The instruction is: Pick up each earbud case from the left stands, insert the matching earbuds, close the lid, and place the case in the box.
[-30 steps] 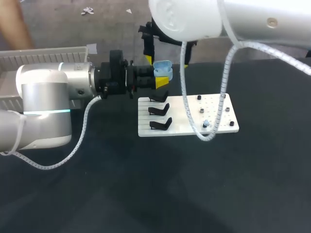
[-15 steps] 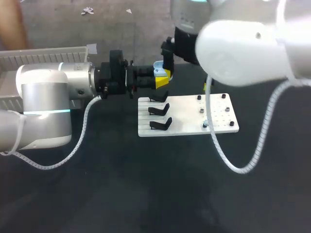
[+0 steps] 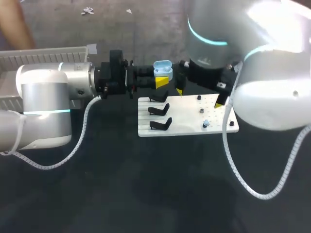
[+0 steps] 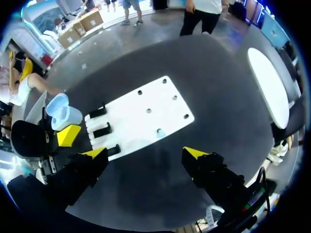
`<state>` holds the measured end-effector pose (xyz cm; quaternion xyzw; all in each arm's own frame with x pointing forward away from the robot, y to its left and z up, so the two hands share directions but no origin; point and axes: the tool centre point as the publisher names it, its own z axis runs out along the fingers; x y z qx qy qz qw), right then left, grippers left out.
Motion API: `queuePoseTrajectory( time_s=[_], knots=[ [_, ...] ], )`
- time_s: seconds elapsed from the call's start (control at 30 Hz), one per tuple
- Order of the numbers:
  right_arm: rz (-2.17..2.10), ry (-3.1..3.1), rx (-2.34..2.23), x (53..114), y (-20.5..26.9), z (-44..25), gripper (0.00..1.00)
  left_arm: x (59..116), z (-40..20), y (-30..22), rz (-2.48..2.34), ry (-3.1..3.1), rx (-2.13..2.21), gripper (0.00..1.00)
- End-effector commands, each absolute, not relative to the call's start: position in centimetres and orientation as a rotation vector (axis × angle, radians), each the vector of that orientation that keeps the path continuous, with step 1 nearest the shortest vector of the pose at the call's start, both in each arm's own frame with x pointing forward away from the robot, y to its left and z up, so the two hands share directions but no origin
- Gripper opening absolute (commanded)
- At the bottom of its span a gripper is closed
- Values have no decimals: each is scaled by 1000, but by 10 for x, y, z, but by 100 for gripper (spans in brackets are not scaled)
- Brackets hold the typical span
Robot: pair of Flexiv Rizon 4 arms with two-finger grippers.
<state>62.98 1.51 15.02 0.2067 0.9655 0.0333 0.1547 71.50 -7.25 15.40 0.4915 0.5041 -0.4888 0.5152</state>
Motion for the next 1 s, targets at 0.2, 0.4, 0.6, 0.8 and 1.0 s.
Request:
queuePoseTrajectory(
  time_s=[0.2, 0.4, 0.6, 0.8, 1.0],
  knots=[
    [96, 2716, 576, 628, 12, 140, 100, 716, 153, -73, -1174, 1208, 1180, 0],
    [96, 2716, 576, 628, 12, 140, 100, 716, 153, -73, -1174, 1208, 1180, 0],
    [154, 2698, 642, 631, 9, 120, 100, 716, 153, -73, -1174, 1208, 1180, 0],
    [176, 2687, 650, 633, -1, 92, 100, 716, 153, -73, -1174, 1208, 1180, 0],
    [217, 2687, 631, 637, -8, 62, 100, 716, 153, -73, -1174, 1208, 1180, 0]
  ],
)
